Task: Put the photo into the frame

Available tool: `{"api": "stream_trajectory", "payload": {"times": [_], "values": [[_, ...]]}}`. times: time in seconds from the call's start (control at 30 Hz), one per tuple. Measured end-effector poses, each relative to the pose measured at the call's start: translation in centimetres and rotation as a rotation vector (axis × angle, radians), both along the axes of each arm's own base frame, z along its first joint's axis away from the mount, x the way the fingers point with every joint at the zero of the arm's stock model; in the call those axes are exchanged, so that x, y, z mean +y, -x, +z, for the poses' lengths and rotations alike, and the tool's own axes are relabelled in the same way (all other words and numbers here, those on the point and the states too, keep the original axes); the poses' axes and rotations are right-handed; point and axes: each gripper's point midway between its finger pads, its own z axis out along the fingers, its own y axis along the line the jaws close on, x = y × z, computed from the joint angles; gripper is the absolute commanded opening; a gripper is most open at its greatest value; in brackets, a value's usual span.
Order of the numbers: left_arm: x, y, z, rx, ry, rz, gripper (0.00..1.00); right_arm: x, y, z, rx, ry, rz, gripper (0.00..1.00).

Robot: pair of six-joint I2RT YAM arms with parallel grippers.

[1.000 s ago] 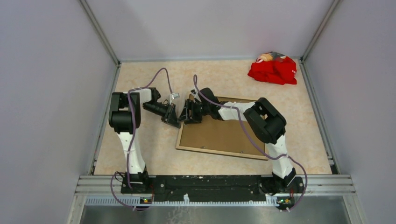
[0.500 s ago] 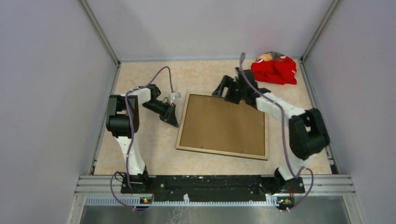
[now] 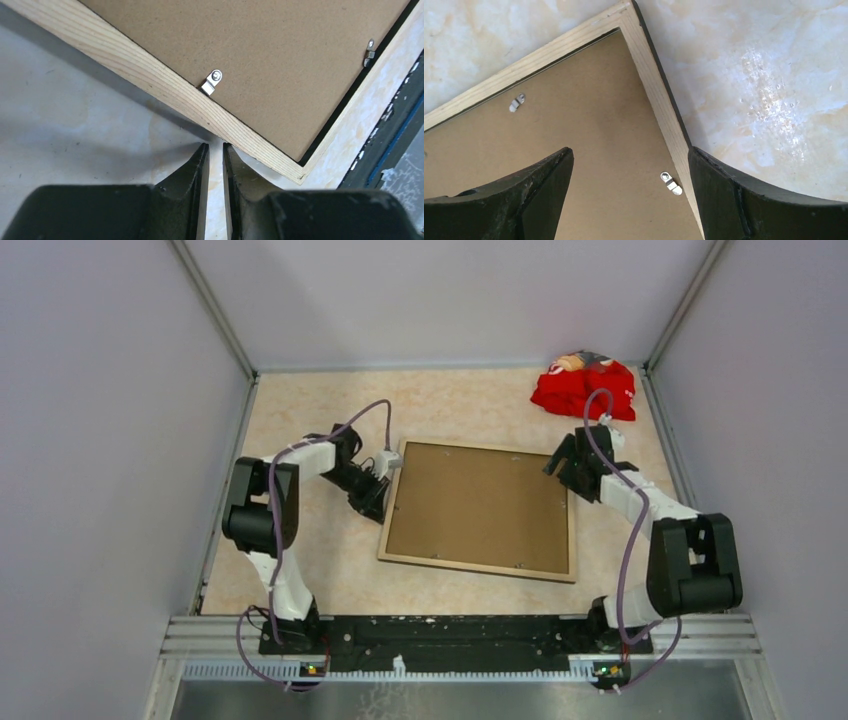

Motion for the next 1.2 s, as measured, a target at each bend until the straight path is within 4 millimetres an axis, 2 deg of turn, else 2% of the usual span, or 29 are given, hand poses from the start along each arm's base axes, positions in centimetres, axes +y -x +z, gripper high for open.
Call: {"api": "stream_trajectory", "payload": {"times": [0.13,0.33,0.5,0.63,0.77,0.83,0.93,0.97,1.03,1.13,1.2], "values": [[-0.5,0.4,-0.1,-0.041,-0.037,-0.041,0.24,-0.5,-0.1,-1.5,0.035,0.022,-0.011,0.84],[-1.0,0.9,-0.1,-0.07,-0.07,-0.092,0.24,-0.6,-1.2,-3.6,0.075,0.033,0.008,0.83],[-1.1,1.8,-0.1,-0.064,-0.086,-0.132,0.25,0.9,-5.0,-3.2,0.016,-0.018,0.06,0.82],[-1.2,4.1,-0.2,-0.007,-0.111,-0.191,0.28,3.8,-9.2,-2.6,-0.028,-0.062,0.14,0.82],[-1.6,8.4,-0.1,0.124,-0.141,-0.287,0.39,9.7,-14.9,-1.8,-0.084,-0.104,0.277,0.82],[-1.9,10.3,0.2,0.189,-0.142,-0.337,0.46,12.2,-16.3,-1.3,-0.104,-0.126,0.331,0.83],[-2.1,12.6,0.7,0.271,-0.127,-0.393,0.57,15.1,-17.0,-0.7,-0.105,-0.152,0.391,0.83],[-2.1,13.0,1.0,0.283,-0.119,-0.409,0.62,15.8,-17.0,-0.4,-0.098,-0.157,0.408,0.84],[-2.2,13.4,1.6,0.294,-0.092,-0.434,0.65,16.5,-16.8,0.1,-0.083,-0.155,0.427,0.84],[-2.9,12.3,3.2,0.256,-0.029,-0.471,0.65,17.4,-15.8,0.8,-0.053,-0.167,0.454,0.85],[-3.8,10.4,4.6,0.183,0.027,-0.49,0.65,17.5,-14.7,0.9,-0.02,-0.163,0.461,0.85]]}}
